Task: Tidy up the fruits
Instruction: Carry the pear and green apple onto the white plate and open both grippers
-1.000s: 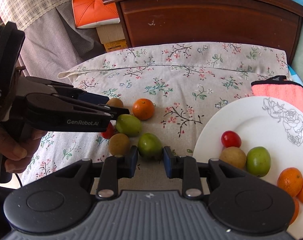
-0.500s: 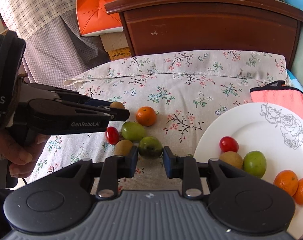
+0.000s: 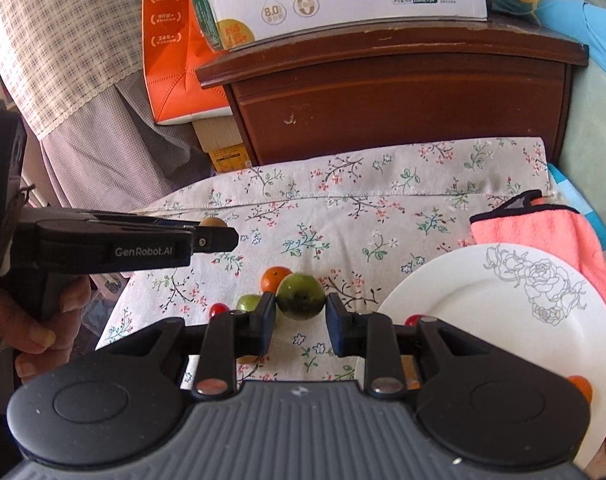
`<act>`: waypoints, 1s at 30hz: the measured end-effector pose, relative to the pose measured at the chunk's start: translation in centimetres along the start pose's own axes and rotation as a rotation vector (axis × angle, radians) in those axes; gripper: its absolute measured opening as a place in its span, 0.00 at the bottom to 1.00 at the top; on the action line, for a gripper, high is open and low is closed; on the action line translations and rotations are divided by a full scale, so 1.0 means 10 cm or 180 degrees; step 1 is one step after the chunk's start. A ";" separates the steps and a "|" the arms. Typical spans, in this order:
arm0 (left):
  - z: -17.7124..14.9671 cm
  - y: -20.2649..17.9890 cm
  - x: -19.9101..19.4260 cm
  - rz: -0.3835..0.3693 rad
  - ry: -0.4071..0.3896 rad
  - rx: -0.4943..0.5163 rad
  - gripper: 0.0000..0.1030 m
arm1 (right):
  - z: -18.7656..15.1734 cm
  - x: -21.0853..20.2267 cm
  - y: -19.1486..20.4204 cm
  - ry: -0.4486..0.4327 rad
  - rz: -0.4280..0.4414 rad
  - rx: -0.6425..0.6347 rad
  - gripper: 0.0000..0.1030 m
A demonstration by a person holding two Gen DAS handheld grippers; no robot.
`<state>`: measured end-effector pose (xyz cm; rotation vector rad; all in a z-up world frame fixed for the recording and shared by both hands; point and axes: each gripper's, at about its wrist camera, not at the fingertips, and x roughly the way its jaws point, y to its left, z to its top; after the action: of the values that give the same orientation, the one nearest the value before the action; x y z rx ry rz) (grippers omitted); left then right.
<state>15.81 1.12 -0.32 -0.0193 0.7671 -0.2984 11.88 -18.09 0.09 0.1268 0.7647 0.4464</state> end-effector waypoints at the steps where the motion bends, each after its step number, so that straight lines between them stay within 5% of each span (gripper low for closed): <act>1: 0.02 -0.04 -0.02 -0.0015 -0.0032 0.0008 0.23 | 0.04 -0.06 -0.04 -0.0060 -0.0011 0.0036 0.26; 14: 0.10 -0.67 -0.04 -0.0443 -0.0197 0.0082 0.23 | 0.28 -0.67 -0.68 -0.0612 -0.0355 0.0493 0.26; 30: 0.00 -1.23 0.38 -0.0682 -0.0002 0.0266 0.23 | -0.06 -0.61 -1.11 -0.0168 -0.0806 0.0866 0.26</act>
<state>15.21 -11.66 -1.31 -0.0228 0.7523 -0.5340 11.41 -30.72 0.62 0.2910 0.7752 0.0967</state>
